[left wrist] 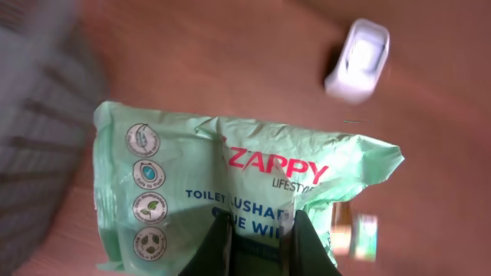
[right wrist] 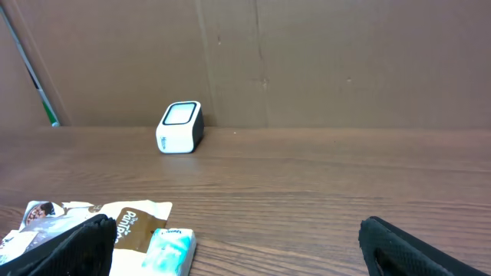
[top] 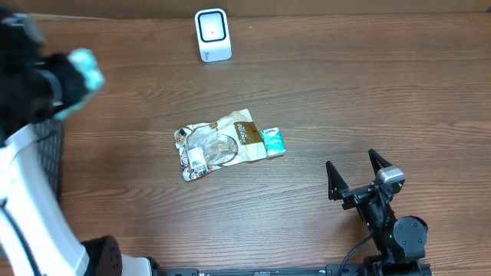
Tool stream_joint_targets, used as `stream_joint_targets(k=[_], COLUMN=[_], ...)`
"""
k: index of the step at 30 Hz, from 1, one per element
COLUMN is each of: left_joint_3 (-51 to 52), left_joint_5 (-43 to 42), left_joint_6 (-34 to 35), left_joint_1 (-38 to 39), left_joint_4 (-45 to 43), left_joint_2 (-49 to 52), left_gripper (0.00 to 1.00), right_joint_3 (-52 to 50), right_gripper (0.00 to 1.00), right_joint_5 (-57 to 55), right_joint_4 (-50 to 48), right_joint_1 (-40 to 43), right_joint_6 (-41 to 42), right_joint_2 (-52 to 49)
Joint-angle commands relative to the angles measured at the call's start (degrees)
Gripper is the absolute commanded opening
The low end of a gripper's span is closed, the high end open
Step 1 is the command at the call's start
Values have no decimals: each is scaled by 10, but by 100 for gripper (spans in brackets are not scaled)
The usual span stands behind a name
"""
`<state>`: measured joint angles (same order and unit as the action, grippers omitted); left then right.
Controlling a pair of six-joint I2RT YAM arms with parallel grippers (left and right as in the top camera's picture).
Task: Scan the item barcode
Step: 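Lift the green wipes pack past the scanner and drop it on the table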
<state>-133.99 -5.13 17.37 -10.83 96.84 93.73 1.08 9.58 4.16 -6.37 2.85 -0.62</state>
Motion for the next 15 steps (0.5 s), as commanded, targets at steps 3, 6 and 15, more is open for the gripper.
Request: stream_joint_targets(k=[3,6,15], left_joint_3=[120,203,473], left_joint_5=[12,12,14], left_joint_6=[-3,12,30], left_joint_1=[126,192,389], left_joint_4=[-28,-82,-374], left_joint_2=[8,8,18], left_gripper=[4,4,4], right_joint_3=[-6,-6,-6], right_gripper=[100,100,100], right_joint_5=[-5,-5,-5], right_joint_4=[-2,-2,-2], right_joint_1=[2,2,2], right_joint_6=[1,1,1], right_joint_2=[5,5,5])
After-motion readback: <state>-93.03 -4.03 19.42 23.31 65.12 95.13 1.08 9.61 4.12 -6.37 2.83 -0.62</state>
